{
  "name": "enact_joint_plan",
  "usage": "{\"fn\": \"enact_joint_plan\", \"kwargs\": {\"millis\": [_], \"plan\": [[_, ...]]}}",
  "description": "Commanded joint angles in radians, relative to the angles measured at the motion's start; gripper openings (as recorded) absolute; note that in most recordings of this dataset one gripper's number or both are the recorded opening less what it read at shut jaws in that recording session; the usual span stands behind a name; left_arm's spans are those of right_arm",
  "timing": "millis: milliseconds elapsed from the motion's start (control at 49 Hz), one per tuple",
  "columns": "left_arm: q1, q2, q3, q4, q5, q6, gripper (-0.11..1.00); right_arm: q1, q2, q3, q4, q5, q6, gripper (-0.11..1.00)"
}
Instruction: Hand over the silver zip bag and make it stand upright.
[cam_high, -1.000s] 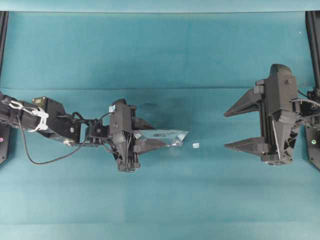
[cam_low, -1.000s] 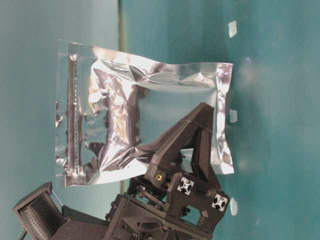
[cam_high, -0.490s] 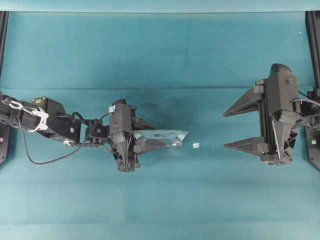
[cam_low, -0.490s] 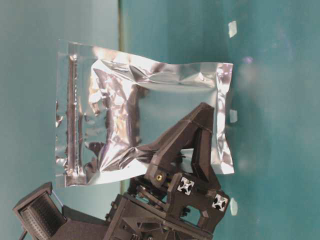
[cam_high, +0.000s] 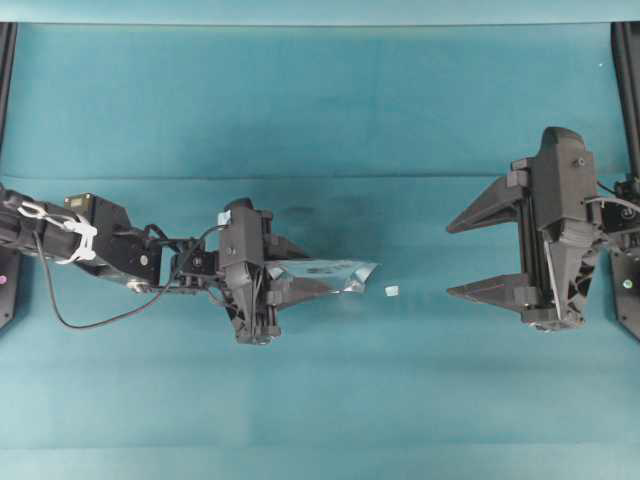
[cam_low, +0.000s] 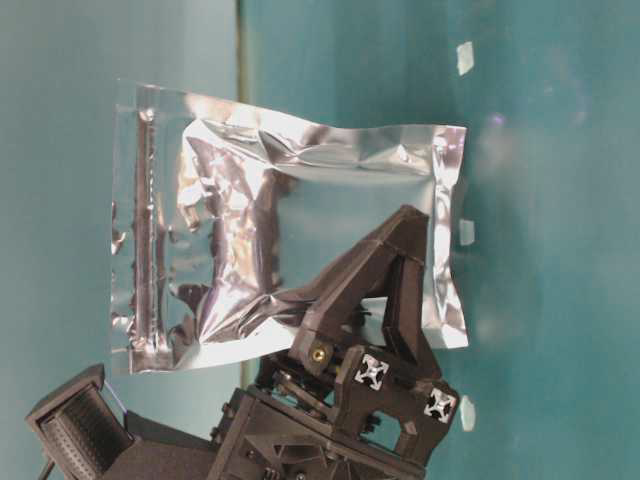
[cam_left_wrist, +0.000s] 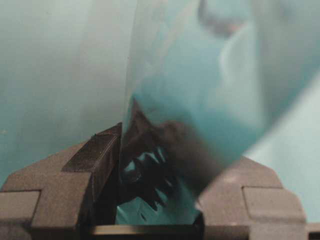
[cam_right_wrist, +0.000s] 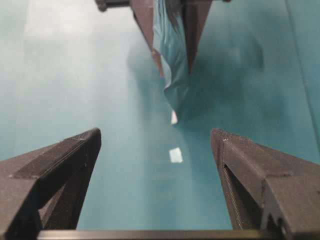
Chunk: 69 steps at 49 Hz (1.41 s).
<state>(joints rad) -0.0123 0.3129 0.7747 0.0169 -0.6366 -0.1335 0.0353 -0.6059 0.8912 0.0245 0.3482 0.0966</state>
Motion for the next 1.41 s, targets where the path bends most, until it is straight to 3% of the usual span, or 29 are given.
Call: {"fn": "enact_joint_plan", "kwargs": {"millis": [0, 1388], "plan": [[-0.011, 0.002, 0.005, 0.002, 0.008, -0.003, 0.22, 0.002, -0.005, -0.008, 0.002, -0.008, 0.011, 0.96], [-0.017, 0.002, 0.003, 0.002, 0.026, -0.005, 0.22, 0.002, -0.005, -0.005, 0.003, -0.008, 0.011, 0.96]]}}
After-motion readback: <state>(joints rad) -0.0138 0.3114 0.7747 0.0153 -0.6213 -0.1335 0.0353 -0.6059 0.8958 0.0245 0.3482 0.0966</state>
